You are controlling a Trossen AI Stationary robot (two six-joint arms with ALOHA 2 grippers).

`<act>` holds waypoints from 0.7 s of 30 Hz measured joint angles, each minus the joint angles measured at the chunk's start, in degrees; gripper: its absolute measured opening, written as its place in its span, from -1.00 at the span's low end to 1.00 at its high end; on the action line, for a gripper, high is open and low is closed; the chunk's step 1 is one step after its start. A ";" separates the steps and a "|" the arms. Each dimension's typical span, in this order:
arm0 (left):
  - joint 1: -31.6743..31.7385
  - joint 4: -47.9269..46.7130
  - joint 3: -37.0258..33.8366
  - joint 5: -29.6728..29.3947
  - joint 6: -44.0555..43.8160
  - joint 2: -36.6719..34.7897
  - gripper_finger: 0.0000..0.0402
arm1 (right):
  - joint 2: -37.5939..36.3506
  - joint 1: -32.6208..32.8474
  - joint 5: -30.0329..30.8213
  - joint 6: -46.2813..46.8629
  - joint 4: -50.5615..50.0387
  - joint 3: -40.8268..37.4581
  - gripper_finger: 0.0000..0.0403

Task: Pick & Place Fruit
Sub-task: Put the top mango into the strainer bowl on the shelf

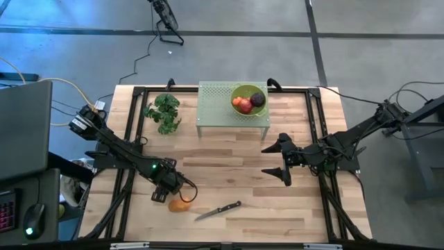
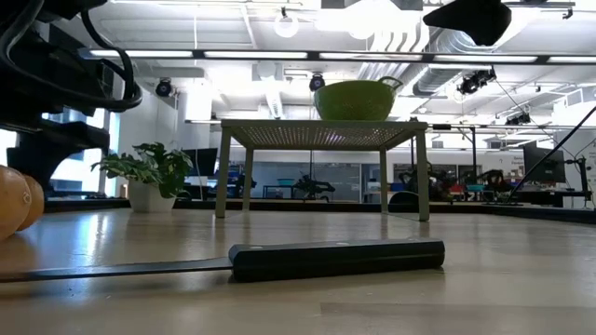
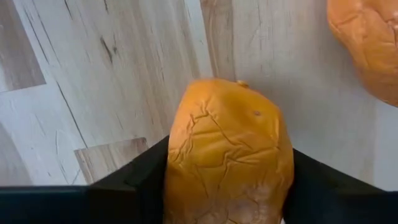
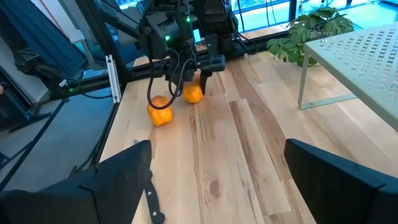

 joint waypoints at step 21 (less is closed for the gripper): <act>0.56 -2.76 11.73 -24.58 3.06 -0.09 0.09 | 0.00 -0.01 -0.18 0.02 -1.97 0.00 0.80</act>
